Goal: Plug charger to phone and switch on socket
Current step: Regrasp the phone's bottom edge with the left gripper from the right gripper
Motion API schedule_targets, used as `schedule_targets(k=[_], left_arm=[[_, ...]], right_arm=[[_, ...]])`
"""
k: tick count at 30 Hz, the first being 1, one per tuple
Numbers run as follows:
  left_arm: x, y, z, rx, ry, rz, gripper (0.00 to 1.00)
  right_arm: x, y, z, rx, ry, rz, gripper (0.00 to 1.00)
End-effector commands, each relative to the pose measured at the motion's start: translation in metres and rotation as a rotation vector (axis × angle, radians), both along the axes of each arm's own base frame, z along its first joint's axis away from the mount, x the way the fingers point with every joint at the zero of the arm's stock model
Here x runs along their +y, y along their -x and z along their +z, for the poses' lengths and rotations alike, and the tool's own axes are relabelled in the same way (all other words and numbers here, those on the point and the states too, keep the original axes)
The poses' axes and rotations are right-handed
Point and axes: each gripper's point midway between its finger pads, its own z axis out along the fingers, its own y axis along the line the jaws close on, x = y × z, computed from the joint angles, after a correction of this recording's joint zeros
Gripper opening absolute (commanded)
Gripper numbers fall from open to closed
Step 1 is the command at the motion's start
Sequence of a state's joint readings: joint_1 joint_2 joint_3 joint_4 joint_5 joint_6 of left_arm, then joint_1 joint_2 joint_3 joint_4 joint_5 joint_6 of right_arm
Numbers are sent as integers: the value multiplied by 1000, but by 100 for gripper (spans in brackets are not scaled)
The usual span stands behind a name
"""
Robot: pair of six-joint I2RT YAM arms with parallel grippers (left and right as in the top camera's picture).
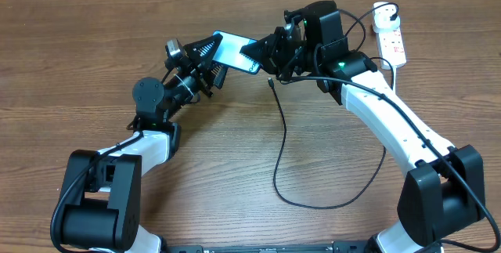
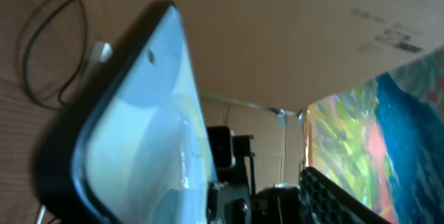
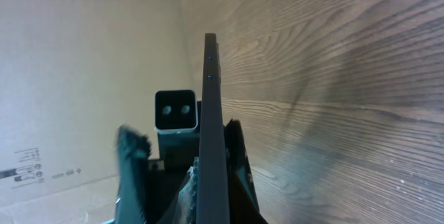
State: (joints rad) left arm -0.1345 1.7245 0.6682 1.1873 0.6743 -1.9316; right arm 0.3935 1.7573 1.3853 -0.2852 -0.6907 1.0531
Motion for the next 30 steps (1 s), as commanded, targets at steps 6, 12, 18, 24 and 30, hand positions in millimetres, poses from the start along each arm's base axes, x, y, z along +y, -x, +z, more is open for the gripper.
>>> schedule_targets(k=[6,12,18,24,30], left_arm=[[0,-4,-14,15,-59,13,53],[1,-5,-15,22,-59,20,53],[3,-7,-15,18,-64,35,50],[3,-7,-17,-3,-94,41,39],[3,-7,-19,1,-101,42,27]], right_arm=[[4,10,12,-68,-1,73,4],[3,17,3,-26,20,86,4],[3,21,2,3,12,93,4],[5,24,4,21,-7,103,4],[6,25,5,24,-14,114,4]])
